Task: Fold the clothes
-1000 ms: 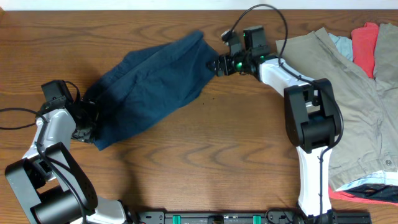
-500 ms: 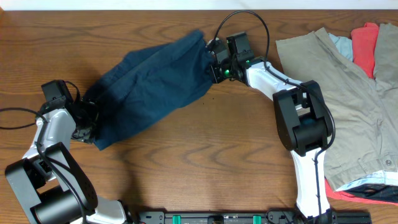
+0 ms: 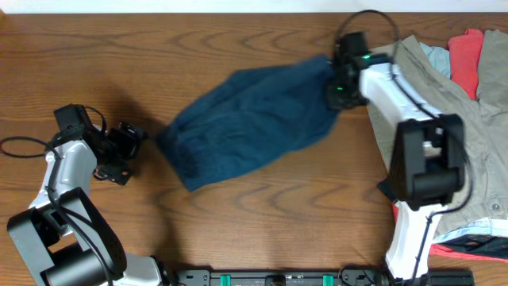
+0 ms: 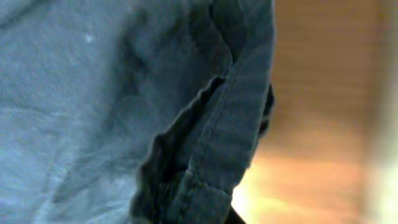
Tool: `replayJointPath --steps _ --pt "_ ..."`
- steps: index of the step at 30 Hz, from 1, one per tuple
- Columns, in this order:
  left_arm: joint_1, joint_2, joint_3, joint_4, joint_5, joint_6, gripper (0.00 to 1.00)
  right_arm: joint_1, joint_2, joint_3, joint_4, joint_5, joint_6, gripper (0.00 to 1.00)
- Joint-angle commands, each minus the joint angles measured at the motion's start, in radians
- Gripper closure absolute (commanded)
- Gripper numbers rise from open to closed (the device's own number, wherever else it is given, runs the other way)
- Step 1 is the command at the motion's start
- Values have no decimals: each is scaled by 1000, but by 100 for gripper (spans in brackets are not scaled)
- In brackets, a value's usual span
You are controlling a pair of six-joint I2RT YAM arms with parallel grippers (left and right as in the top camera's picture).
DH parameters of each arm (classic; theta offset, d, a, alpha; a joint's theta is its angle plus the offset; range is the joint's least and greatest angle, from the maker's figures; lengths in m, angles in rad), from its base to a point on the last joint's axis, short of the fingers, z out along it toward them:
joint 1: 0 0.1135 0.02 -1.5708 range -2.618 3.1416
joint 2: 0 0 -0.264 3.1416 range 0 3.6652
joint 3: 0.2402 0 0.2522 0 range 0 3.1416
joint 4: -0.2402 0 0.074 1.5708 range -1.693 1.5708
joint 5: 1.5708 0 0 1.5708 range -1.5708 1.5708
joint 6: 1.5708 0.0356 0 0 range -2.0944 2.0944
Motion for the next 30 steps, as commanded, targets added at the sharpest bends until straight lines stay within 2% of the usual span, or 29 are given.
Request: replayJointPath --steps 1,3,4,7,10,12,14,16,19,23,30 --pt "-20 -16 -9 -31 95 84 2 -22 -50 5 -134 84 17 92" --pt "-40 -16 -9 -47 95 121 2 -28 -50 5 -175 87 17 60" --pt "-51 -16 -9 -55 95 131 2 -32 -52 5 -181 87 17 55" --pt "-98 -16 -9 -79 95 176 2 -45 -72 10 -151 91 34 51" --pt "-158 -16 -10 -80 95 220 2 -55 -102 32 -82 90 40 30" --pt "-199 -16 -10 -69 84 230 2 -57 -124 43 -17 89 39 29" --pt "-235 -16 -10 -65 40 230 2 -56 -142 43 51 60 -4 44" --pt "-267 -16 -10 -66 -26 229 2 -53 -149 44 96 0 -51 49" --pt "-304 -14 -10 -53 -85 229 2 -47 -148 44 111 -34 -58 48" --pt "-341 3 -10 -23 -87 218 2 -35 -148 44 113 -35 -58 43" --pt "-404 52 -10 2 -87 218 2 -26 -148 44 113 -57 -111 45"
